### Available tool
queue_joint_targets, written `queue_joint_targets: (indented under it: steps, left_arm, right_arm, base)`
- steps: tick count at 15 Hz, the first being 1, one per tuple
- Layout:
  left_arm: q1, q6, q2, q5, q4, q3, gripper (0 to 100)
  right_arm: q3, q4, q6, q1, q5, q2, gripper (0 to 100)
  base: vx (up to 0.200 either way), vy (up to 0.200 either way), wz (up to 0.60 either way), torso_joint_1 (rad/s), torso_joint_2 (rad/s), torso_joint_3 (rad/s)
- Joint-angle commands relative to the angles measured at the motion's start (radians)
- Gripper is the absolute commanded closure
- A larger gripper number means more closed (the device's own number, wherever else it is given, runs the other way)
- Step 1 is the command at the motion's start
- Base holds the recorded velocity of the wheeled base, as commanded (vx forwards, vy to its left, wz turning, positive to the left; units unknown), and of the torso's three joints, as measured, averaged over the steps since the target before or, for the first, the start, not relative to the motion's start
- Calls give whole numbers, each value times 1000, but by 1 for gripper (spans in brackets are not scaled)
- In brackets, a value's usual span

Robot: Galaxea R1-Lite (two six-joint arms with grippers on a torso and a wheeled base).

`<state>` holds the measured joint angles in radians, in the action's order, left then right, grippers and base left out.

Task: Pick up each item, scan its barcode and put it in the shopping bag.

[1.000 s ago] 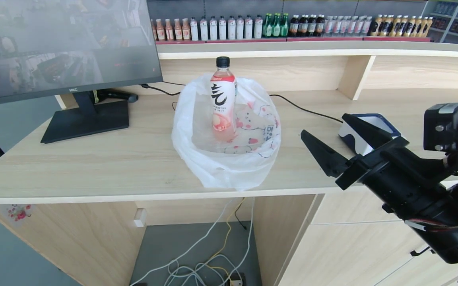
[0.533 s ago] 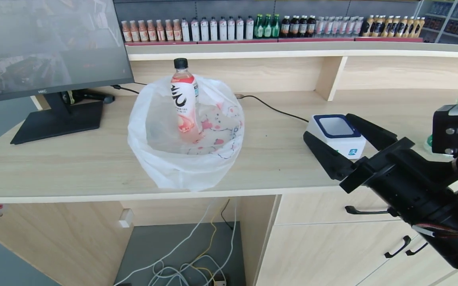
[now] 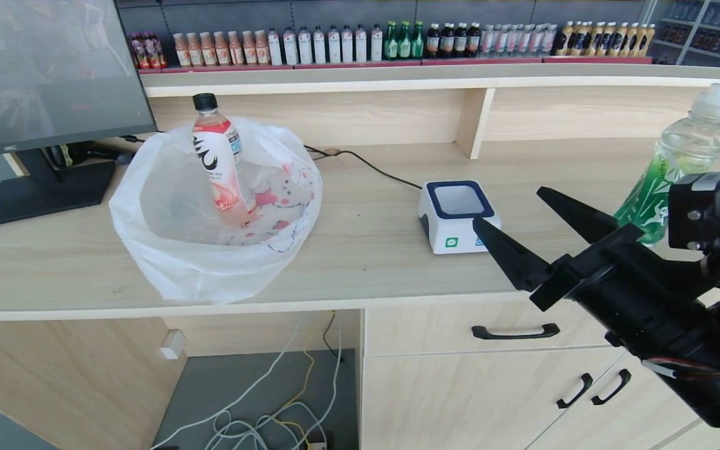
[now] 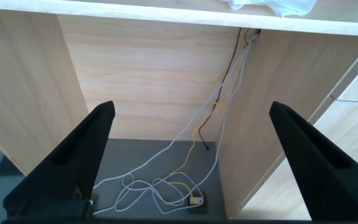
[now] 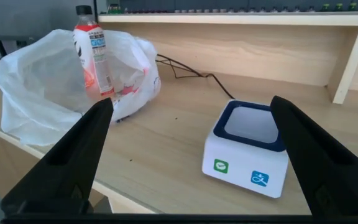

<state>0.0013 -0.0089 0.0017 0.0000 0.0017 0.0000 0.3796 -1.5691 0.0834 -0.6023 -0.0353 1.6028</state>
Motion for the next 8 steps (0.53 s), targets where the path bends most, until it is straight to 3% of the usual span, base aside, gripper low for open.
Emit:
queue_joint_targets:
  steps: [1,8]
  left_arm:
    - [0,0,0,0,0,0,0]
    - [0,0,0,0,0,0,0]
  right_arm:
    - [-4,-2,-1,-1,0,11,0]
    - [7,-2,-1,-1,0,23,0]
  base:
    - [0,-200,0,7,-2,2]
    - [0,-200,0,2,4,3]
